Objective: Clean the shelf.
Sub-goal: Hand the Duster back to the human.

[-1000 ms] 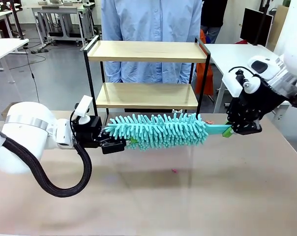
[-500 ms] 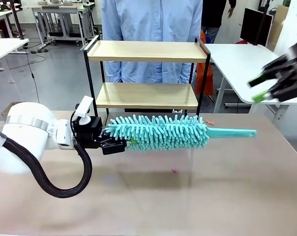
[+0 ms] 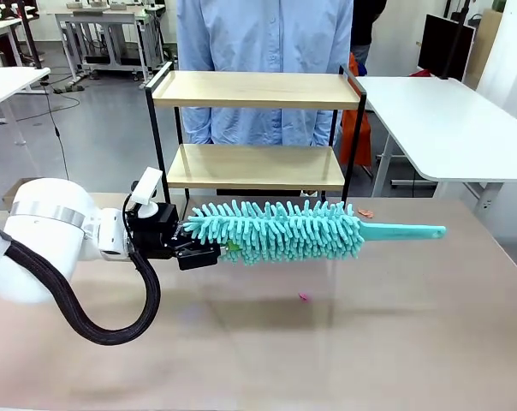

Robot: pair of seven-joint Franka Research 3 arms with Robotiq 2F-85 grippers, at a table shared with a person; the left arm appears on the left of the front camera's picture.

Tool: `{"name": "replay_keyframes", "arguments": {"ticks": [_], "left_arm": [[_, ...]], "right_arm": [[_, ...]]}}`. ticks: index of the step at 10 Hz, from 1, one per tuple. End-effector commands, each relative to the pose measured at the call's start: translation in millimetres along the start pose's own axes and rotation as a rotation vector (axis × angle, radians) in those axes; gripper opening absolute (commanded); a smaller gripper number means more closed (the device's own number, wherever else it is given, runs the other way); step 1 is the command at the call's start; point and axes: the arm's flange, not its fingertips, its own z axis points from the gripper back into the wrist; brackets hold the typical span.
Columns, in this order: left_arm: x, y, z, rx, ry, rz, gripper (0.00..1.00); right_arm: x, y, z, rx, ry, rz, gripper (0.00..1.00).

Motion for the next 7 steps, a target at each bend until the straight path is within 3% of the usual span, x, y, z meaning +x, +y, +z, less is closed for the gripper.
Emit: {"name": "replay_keyframes", "arguments": {"ticks": [1, 2, 4, 7], "left_arm": [[1.9, -0.1, -0.8, -0.003, -0.002, -0.005, 0.00], [0.0, 0.0, 0.0, 0.000, 0.000, 0.000, 0.18], [67.1, -20.0, -7.6, 0.015, -0.025, -0.058, 0.18], [191.4, -68.3, 3.3, 0.175, -0.030, -0.201, 0.18]], "right_arm": [[10.0, 0.8, -8.8, 0.027, 0.017, 0.033, 1.00], [10.0, 0.8, -8.8, 0.027, 0.017, 0.033, 1.00], [10.0, 0.8, -8.8, 0.027, 0.017, 0.033, 1.00], [10.0, 0.8, -8.8, 0.027, 0.017, 0.033, 1.00]]}}
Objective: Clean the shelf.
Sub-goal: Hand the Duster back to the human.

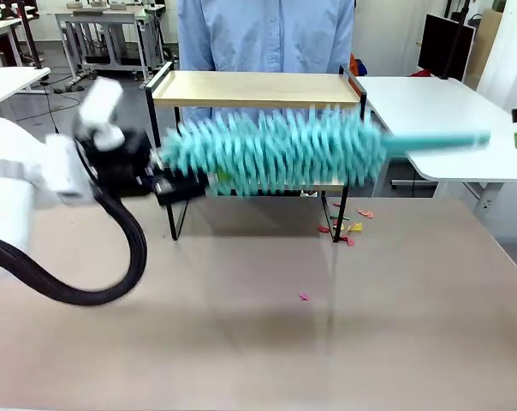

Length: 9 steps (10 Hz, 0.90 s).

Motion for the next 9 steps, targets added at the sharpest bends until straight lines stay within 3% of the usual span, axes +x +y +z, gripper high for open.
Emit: {"name": "replay_keyframes", "arguments": {"ticks": [1, 3, 5, 6, 9], "left_arm": [[76.3, -26.1, 21.4, 0.167, 0.004, -0.056, 0.18], [133.0, -39.8, 66.4, 0.370, -0.078, -0.102, 0.18], [160.7, -55.4, 129.8, 0.651, -0.125, -0.161, 0.18], [162.4, -59.8, 163.2, 0.813, -0.111, -0.175, 0.18], [127.9, -68.7, 247.2, 1.052, -0.147, -0.091, 0.18]], "right_arm": [[0.9, -3.7, -0.5, 0.002, -0.026, 0.027, 1.00], [0.9, -3.7, -0.5, 0.002, -0.026, 0.027, 1.00], [0.9, -3.7, -0.5, 0.002, -0.026, 0.027, 1.00], [0.9, -3.7, -0.5, 0.002, -0.026, 0.027, 1.00], [0.9, -3.7, -0.5, 0.002, -0.026, 0.027, 1.00]]}}
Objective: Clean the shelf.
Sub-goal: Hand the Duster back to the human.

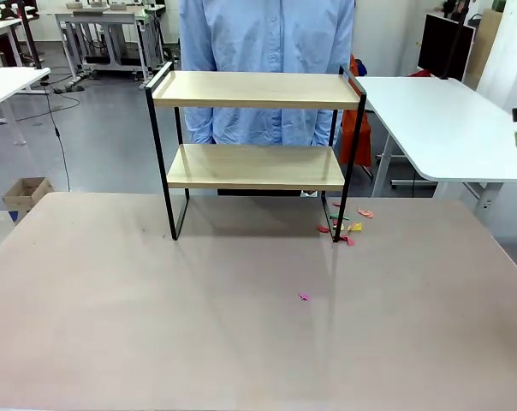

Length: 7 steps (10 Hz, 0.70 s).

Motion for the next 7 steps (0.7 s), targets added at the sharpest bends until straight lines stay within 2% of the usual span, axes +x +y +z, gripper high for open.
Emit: {"name": "replay_keyframes", "arguments": {"ticks": [1, 3, 7], "left_arm": [[-75.4, -8.3, 67.4, 0.084, -0.001, 0.038, 0.18], [-123.5, 15.1, 81.6, 0.209, 0.059, 0.045, 0.18], [-236.3, 25.0, 102.5, 0.289, 0.146, 0.083, 0.18]], "right_arm": [[-0.4, -2.3, -1.0, 0.002, -0.030, 0.026, 1.00], [-0.4, -2.3, -1.0, 0.002, -0.030, 0.026, 1.00], [-0.4, -2.3, -1.0, 0.002, -0.030, 0.026, 1.00]]}}
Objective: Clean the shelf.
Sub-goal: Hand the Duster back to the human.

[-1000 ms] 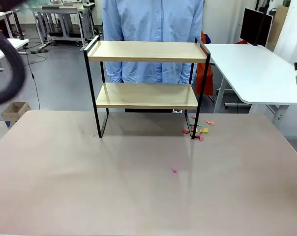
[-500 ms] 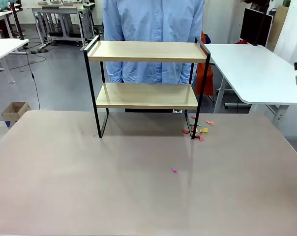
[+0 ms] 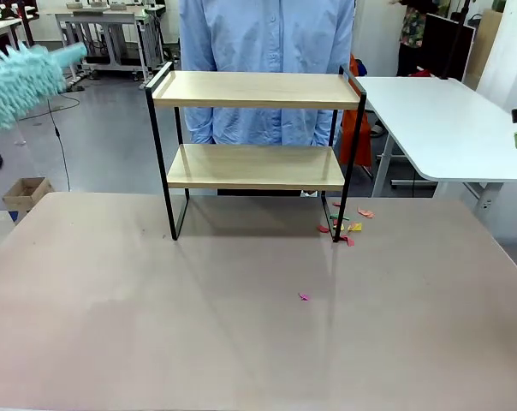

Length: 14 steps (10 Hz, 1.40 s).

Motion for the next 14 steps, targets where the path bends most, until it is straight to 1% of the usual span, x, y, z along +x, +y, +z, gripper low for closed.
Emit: {"name": "replay_keyframes", "arguments": {"ticks": [1, 2, 3, 4, 5, 6, 14], "left_arm": [[-91.6, -47.5, 73.0, -0.003, -0.034, 0.000, 0.18], [-112.0, -50.9, 78.5, -0.007, -0.036, 0.014, 0.18], [-123.0, -55.1, 83.3, -0.015, -0.042, 0.024, 0.18], [-127.3, -59.4, 85.9, -0.022, -0.059, 0.032, 0.18], [-124.4, -66.2, 88.6, -0.016, -0.072, 0.035, 0.18], [-79.8, 12.8, -17.4, -0.017, 0.009, 0.041, 0.18], [-79.8, 12.8, -17.4, -0.017, 0.009, 0.041, 0.18]], "right_arm": [[0.4, -2.0, -0.7, -0.001, -0.034, 0.026, 1.00], [0.4, -2.0, -0.7, -0.001, -0.034, 0.026, 1.00], [0.4, -2.0, -0.7, -0.001, -0.034, 0.026, 1.00], [0.4, -2.0, -0.7, -0.001, -0.034, 0.026, 1.00], [0.4, -2.0, -0.7, -0.001, -0.034, 0.026, 1.00], [0.4, -2.0, -0.7, -0.001, -0.034, 0.026, 1.00], [0.4, -2.0, -0.7, -0.001, -0.034, 0.026, 1.00]]}}
